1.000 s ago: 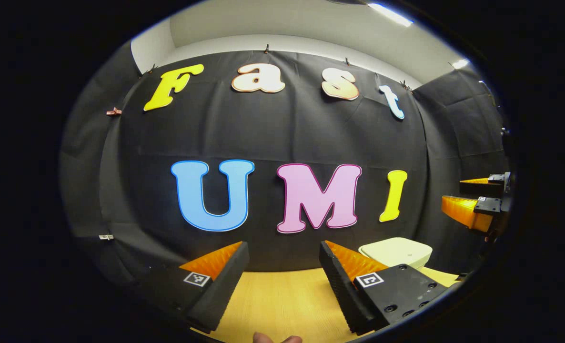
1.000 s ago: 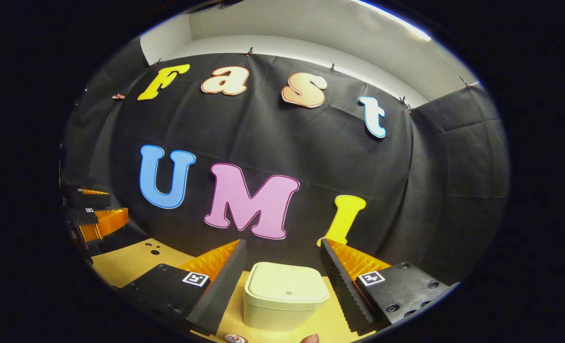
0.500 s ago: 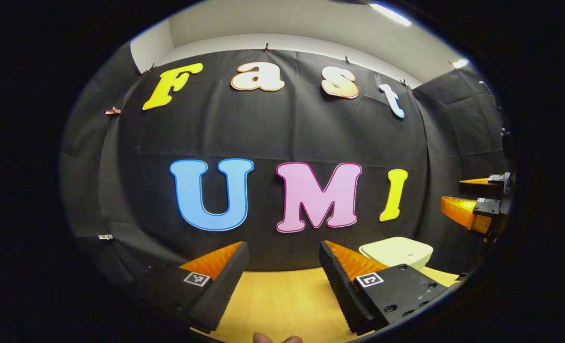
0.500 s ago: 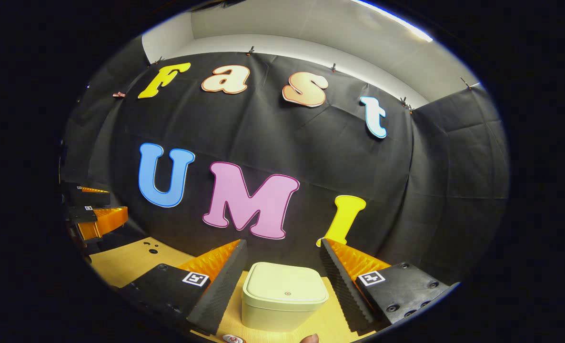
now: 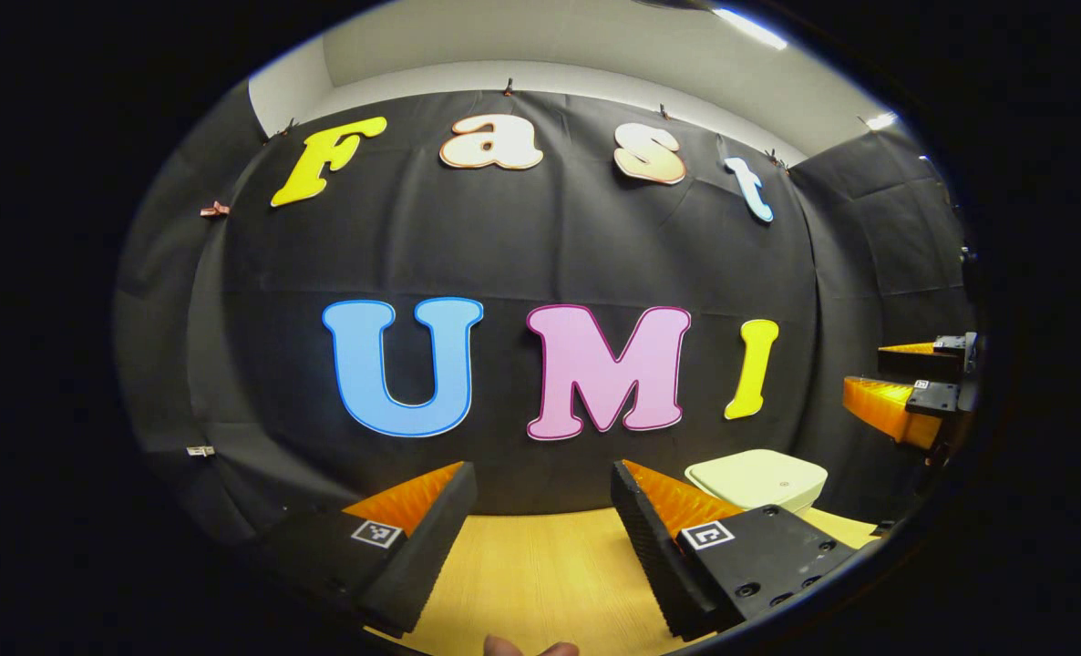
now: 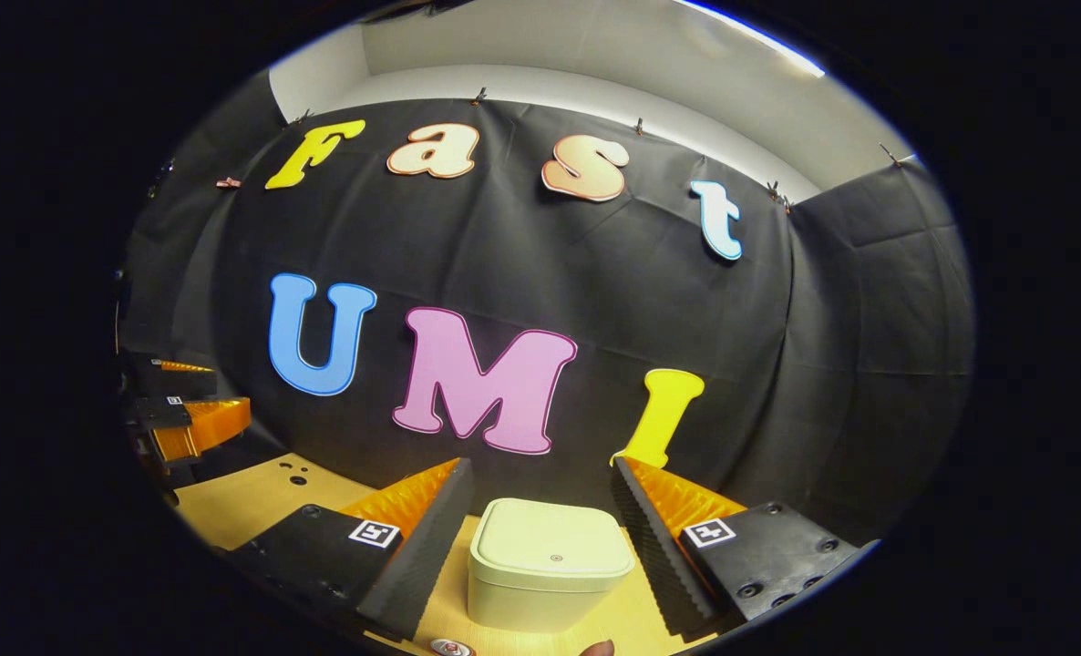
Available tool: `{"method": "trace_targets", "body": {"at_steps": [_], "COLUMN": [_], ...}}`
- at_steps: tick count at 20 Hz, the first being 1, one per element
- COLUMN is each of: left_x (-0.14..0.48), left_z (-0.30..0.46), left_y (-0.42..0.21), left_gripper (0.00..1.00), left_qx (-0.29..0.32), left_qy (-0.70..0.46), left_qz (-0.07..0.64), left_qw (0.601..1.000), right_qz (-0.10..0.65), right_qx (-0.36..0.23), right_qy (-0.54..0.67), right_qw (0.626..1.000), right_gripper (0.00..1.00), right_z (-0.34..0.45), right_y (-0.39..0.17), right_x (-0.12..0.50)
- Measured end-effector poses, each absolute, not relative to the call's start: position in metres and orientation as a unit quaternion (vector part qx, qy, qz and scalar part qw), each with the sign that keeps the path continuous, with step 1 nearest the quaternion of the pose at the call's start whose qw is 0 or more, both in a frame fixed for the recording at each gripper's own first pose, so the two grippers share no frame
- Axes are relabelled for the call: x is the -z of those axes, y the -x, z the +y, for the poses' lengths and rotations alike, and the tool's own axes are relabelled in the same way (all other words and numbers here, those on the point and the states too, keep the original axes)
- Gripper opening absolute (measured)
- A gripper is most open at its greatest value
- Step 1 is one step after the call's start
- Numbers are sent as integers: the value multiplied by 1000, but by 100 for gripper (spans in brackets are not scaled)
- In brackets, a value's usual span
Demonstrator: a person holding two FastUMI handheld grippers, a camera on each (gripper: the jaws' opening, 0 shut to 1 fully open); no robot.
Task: Press the lid of the desktop garbage bin to open it, pick up the crumpled paper on the desktop and throw it into the bin, then pick up the pop can on the desktop and drop it into the bin, and finally close the garbage bin lid.
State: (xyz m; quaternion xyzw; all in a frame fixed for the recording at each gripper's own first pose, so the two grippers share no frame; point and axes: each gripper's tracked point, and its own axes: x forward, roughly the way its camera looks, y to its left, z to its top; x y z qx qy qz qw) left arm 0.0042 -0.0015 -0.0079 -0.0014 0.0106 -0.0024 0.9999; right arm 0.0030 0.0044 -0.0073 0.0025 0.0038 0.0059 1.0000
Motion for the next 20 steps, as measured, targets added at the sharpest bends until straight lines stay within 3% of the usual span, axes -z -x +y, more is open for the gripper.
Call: {"method": "trace_targets", "body": {"at_steps": [7, 9, 10, 15, 16, 20], "left_x": [10, 11, 11, 10, 10, 11], "left_z": [0, 1, 2, 1, 1, 1], "left_y": [-1, 0, 0, 2, 3, 3], "left_gripper": [95, 95, 95, 95, 95, 95], "left_qx": [0, -1, -2, -1, -1, -2], "left_qy": [1, 0, 1, -2, -2, 2], "left_qz": [11, 11, 12, 10, 8, 8], "left_qw": [1000, 1000, 1000, 1000, 1000, 1000], "right_qz": [8, 6, 6, 21, 28, 149], "right_qx": [-19, -17, -16, -28, -27, -85], "right_qy": [-5, -5, -3, -3, -13, -70], "right_qw": [1000, 1000, 1000, 999, 999, 983], "right_gripper": [92, 77, 75, 13, 5, 5], "right_z": [11, 10, 9, 3, -1, 1], "right_y": [-2, -3, -3, -7, -11, -23], "right_x": [8, 8, 8, 14, 15, 56]}}
